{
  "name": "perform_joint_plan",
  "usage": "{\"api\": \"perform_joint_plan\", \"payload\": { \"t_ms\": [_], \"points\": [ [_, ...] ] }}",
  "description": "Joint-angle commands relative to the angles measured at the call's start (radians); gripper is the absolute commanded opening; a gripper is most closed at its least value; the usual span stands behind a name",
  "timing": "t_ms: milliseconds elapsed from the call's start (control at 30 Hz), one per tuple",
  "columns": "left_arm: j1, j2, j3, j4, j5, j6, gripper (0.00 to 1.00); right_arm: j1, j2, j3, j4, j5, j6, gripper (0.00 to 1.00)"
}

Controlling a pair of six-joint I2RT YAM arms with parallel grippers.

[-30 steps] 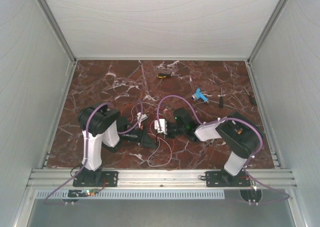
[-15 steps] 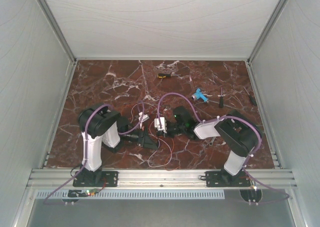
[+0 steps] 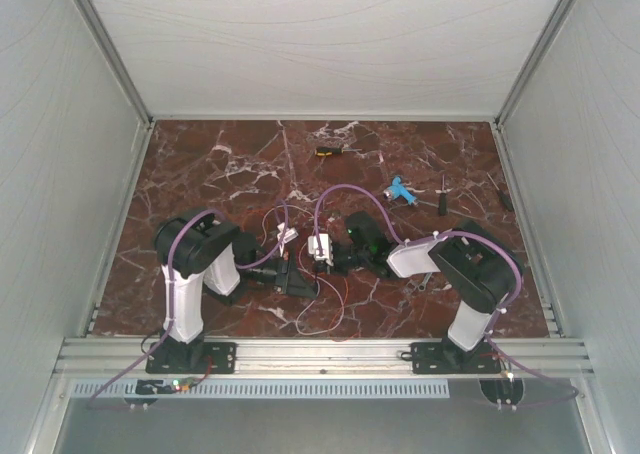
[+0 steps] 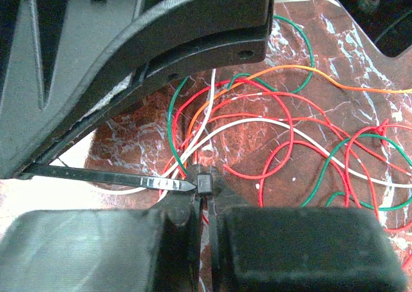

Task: Zip-tie the wires
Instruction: Tie the cable at the center of the board.

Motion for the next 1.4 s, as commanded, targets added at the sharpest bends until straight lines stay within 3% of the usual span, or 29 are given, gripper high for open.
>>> {"api": "perform_joint_plan", "payload": {
  "t_ms": [0, 933, 1367],
  "points": [
    [-0.020, -0.020, -0.008, 0.281, 0.069, 0.009, 0.00, -0.023, 0.016, 0.024, 0.026, 0.046, -0.012, 0.00],
    [0.011, -0.013, 0.019, 0.281, 0.095, -0.008, 0.00, -0.009, 0.019, 0.014, 0.038, 0.042, -0.022, 0.00],
    [0.009, -0.013, -0.002, 0.281, 0.070, -0.028, 0.00, 0.005, -0.007, -0.045, 0.152, 0.100, -0.051, 0.00]
  ]
}}
